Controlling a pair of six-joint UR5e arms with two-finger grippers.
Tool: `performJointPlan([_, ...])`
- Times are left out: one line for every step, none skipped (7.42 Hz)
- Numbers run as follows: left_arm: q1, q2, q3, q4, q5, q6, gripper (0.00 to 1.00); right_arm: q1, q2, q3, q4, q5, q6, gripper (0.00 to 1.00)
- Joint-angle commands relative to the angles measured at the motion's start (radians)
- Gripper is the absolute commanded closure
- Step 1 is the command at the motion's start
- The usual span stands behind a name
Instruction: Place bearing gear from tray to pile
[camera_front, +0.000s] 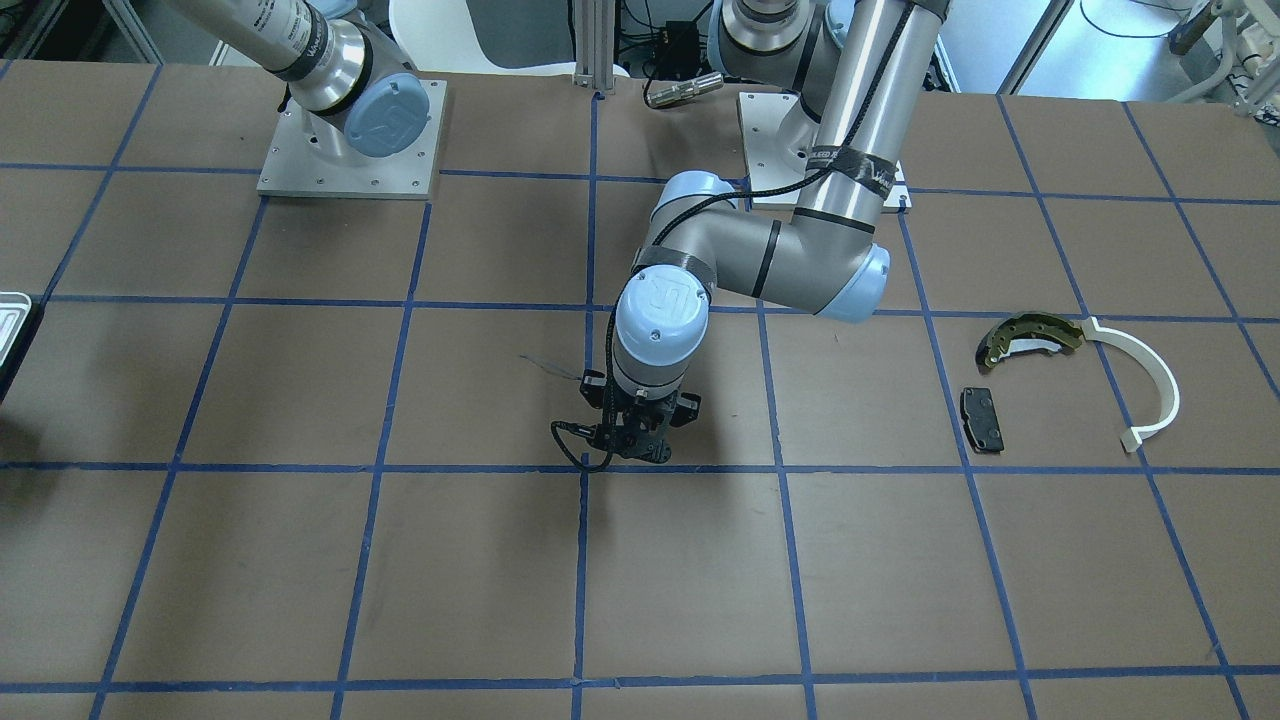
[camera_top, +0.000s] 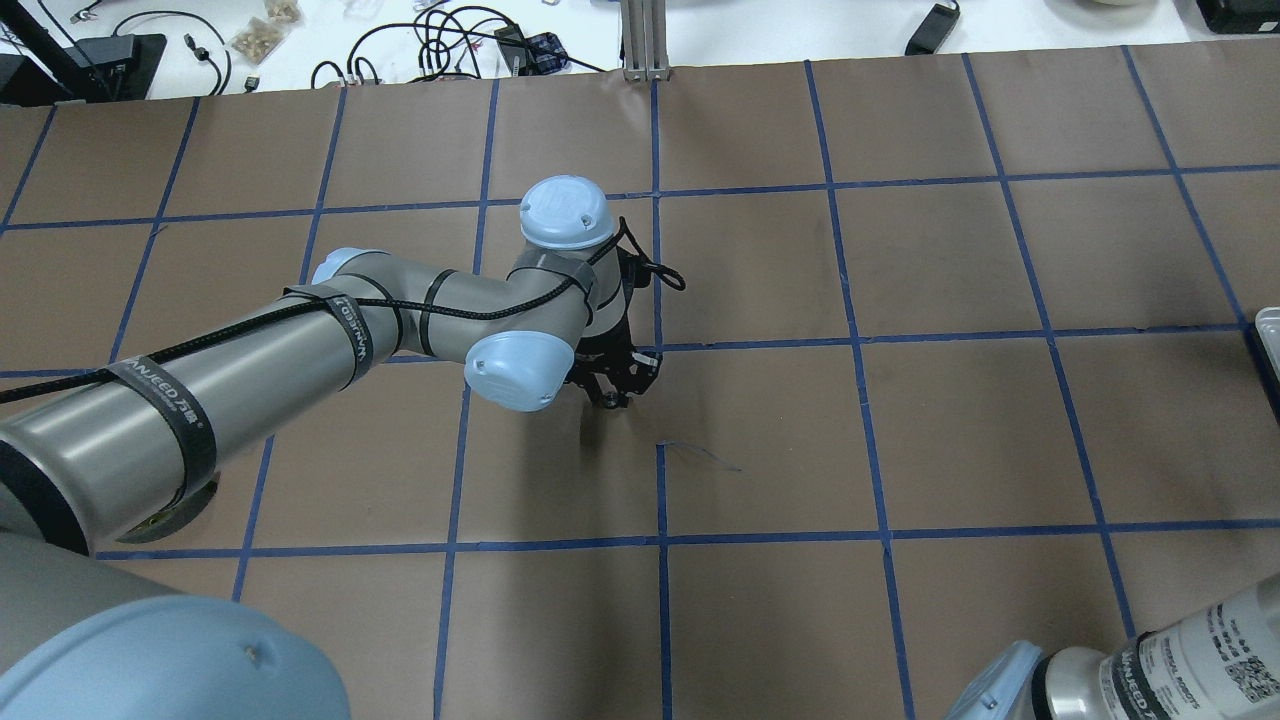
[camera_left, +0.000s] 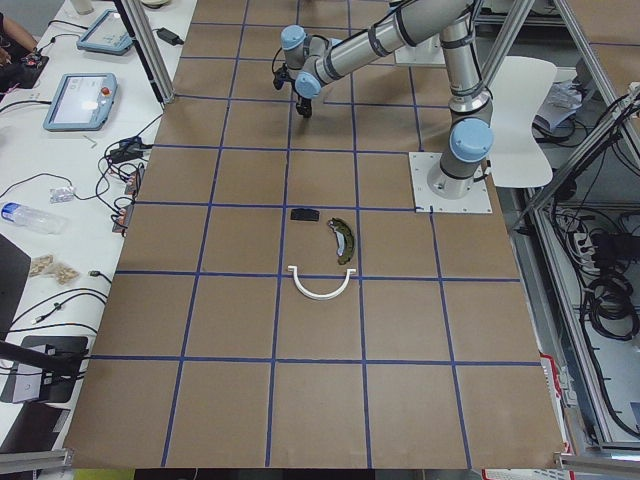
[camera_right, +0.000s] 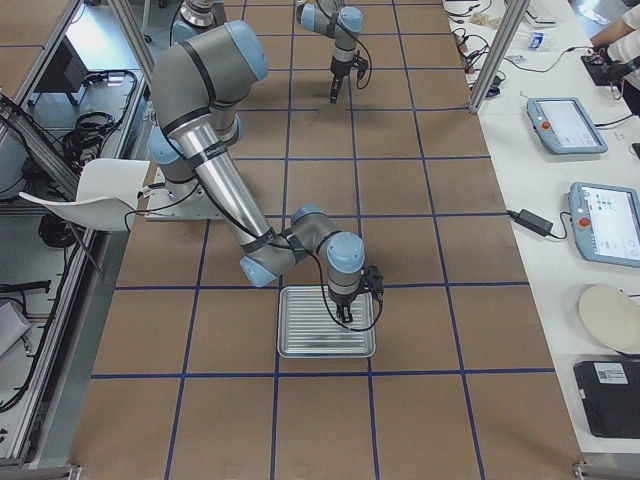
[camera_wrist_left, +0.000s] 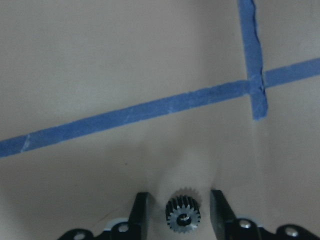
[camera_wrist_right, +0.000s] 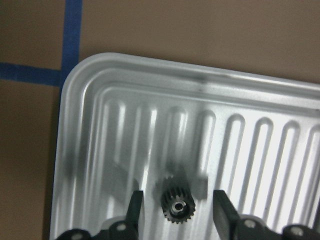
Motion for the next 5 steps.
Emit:
performJointPlan([0.014, 0.027, 0.015, -0.016, 0.003, 0.009, 1.00, 0.000, 0.002, -0.001, 0.000, -0.031, -0.006, 0.55])
performJointPlan([0.055, 0.037, 0.031, -0.036, 0.032, 0.020, 1.00, 0.000, 0.002, -0.001, 0.000, -0.030, -0.006, 0.55])
performJointPlan([0.110, 0.067, 0.066, -0.114, 0.055, 0.065, 1.00, 0.000, 0.002, 0.001, 0.000, -0.032, -0.018, 0.55])
performJointPlan([0.196, 0.096, 0.148, -0.254, 0.118, 0.155, 1.00, 0.000, 0.000, -0.001, 0.000, -0.030, -0.026, 0.64])
performJointPlan([0.274, 0.113, 0.225, -0.380, 0.150, 0.273, 1.00, 0.000, 0.000, 0.001, 0.000, -0.027, -0.027, 0.67])
